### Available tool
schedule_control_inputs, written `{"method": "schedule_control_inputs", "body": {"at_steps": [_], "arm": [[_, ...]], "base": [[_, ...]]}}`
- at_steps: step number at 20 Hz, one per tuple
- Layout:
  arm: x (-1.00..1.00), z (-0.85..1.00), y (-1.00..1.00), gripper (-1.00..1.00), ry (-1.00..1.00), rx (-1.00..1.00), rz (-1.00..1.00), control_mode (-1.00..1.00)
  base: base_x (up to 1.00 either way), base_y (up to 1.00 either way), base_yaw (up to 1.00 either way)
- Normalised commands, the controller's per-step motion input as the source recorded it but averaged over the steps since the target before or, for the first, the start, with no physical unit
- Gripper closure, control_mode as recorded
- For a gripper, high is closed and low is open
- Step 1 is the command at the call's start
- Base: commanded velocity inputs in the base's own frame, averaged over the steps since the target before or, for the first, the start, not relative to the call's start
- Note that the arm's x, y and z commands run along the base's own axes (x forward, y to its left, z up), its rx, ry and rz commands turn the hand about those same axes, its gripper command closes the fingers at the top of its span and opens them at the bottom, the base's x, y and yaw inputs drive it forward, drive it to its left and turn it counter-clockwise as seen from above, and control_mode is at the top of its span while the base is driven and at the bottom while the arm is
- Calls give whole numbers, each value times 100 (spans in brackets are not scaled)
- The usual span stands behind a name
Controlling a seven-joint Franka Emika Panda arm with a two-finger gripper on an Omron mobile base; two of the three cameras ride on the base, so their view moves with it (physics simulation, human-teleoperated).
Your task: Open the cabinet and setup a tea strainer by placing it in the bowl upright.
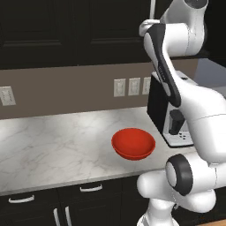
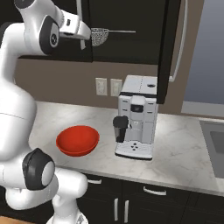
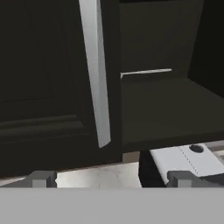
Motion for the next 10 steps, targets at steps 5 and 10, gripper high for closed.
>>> {"method": "schedule_control_inputs", "body": {"at_steps": [5, 10], "arm": [[66, 0, 0, -100, 0, 0, 11, -100], [52, 0, 0, -100, 0, 0, 8, -100]], "base": [[0, 0, 0], [0, 0, 0]]}}
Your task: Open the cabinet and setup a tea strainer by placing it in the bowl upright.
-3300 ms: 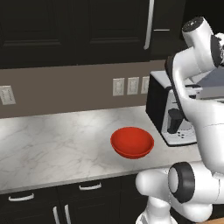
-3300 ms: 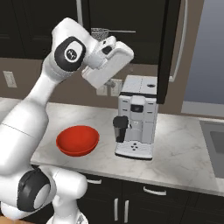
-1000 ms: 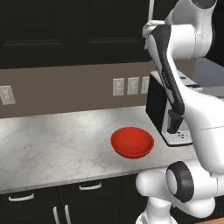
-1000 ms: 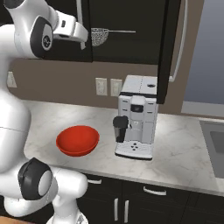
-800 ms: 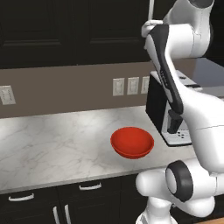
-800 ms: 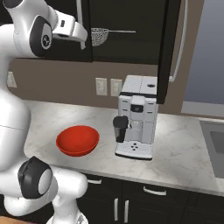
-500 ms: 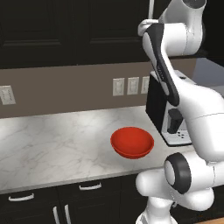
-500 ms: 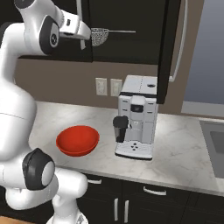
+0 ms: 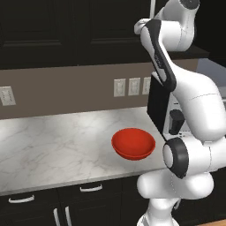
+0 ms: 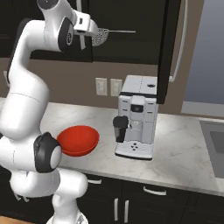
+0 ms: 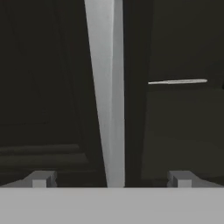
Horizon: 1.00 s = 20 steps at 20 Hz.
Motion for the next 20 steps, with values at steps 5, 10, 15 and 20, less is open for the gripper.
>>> {"method": "schedule_control_inputs", "body": {"at_steps": [5, 10, 15, 20], "arm": [[45, 0, 0, -100, 0, 0, 1, -100], [46, -3, 0, -100, 0, 0, 0, -100], [31, -1, 0, -100, 0, 0, 0, -100], [17, 0, 1, -100, 0, 0, 0, -100]], "base": [[0, 0, 0], [0, 0, 0], [0, 0, 0], [0, 0, 0]]}}
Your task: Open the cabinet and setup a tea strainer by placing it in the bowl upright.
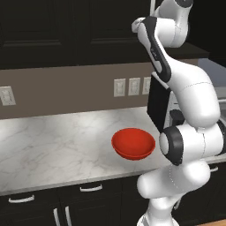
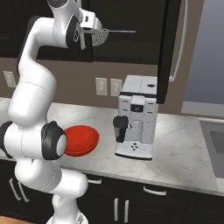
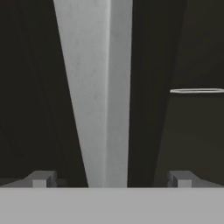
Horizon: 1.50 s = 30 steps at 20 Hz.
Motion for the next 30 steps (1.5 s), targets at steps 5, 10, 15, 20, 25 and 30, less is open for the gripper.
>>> {"method": "schedule_control_inputs", "body": {"at_steps": [5, 10, 15, 20, 25, 30], "arm": [[13, 0, 4, 100, -1, 0, 0, -100], [14, 0, 6, 100, -1, 0, 0, -100], [8, 0, 0, 100, 0, 0, 0, -100], [4, 0, 0, 100, 0, 0, 0, -100], [0, 0, 4, 100, -8, -2, -5, -100], [-1, -3, 0, 100, -10, -7, -15, -100]], "base": [[0, 0, 0], [0, 0, 0], [0, 0, 0], [0, 0, 0], [0, 0, 0], [0, 0, 0]]}}
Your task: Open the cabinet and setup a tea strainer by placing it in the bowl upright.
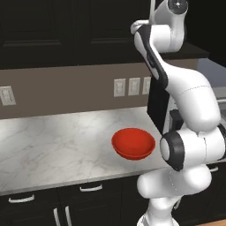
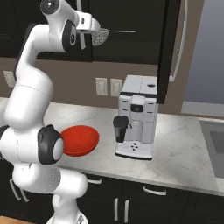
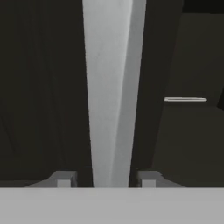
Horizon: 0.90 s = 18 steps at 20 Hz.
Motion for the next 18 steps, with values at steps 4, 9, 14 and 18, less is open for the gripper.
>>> {"method": "schedule_control_inputs", "body": {"at_steps": [4, 9, 14, 18], "arm": [[0, 0, 0, 100, 0, 0, -11, -100], [0, 0, -12, 100, 7, 0, -8, -100], [-12, 0, -12, 100, 5, 3, -1, -100], [-62, 0, 0, 100, 0, 3, 0, -100]], "base": [[0, 0, 0], [0, 0, 0], [0, 0, 0], [0, 0, 0]]}}
